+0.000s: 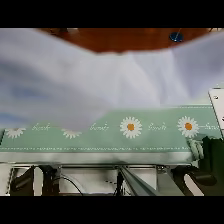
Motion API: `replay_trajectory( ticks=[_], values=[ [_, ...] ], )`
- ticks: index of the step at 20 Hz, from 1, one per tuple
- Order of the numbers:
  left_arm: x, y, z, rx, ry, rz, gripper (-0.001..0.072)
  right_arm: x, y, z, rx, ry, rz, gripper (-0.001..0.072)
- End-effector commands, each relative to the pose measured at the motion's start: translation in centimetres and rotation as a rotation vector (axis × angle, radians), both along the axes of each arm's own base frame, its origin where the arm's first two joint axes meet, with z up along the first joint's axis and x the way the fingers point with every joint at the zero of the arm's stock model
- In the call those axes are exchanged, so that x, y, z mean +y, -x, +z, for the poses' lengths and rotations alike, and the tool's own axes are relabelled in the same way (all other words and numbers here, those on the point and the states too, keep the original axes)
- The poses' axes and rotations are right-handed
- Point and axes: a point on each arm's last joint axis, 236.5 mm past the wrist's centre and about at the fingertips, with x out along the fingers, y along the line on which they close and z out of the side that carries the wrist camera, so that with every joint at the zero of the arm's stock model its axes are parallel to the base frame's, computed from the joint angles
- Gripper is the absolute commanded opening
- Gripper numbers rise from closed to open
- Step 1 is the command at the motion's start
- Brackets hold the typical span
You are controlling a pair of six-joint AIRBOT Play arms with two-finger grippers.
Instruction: Fold the shirts.
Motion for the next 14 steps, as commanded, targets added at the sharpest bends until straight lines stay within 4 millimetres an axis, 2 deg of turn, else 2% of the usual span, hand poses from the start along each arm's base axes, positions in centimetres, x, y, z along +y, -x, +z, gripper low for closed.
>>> replay_trajectory(
  ticks=[1,4,6,7,9,10,11,13,14],
  values=[
    [0.7,3.5,-3.7,0.119,-0.001,0.16,0.0023,-0.5,3.2,-3.0,0.12,-0.015,-0.019,0.0021],
    [0.4,4.7,-8.2,0.328,0.016,0.181,0.0023,-2.3,5.2,-7.3,0.306,0.005,-0.089,0.0021],
    [0.3,4.7,-10.9,0.454,0.004,0.161,0.0023,-2.8,6.4,-10.5,0.462,0.045,-0.103,0.0021],
    [0.3,4.4,-13.0,0.551,0.001,0.15,0.0022,-2.7,6.4,-10.9,0.481,0.051,-0.099,0.0021],
    [-0.1,4.2,-18.6,0.835,-0.002,0.08,0.0022,-2.2,5.9,-11.2,0.497,0.046,-0.078,0.0021],
    [-0.4,3.9,-19.9,0.92,0.016,0.033,0.0021,-2.1,5.3,-11.4,0.515,0.044,-0.078,0.0021],
    [-0.5,3.2,-20.1,0.94,0.033,0.008,0.0021,-2.0,4.5,-12.1,0.547,0.048,-0.075,0.0021],
    [0.5,1.5,-21.5,1.011,0.07,-0.002,0.0021,-1.9,2.6,-15.3,0.665,0.07,-0.07,0.0021],
    [1.0,0.7,-22.7,1.055,0.083,-0.015,0.0021,-1.9,1.6,-17.9,0.754,0.088,-0.064,0.0021]
  ],
)
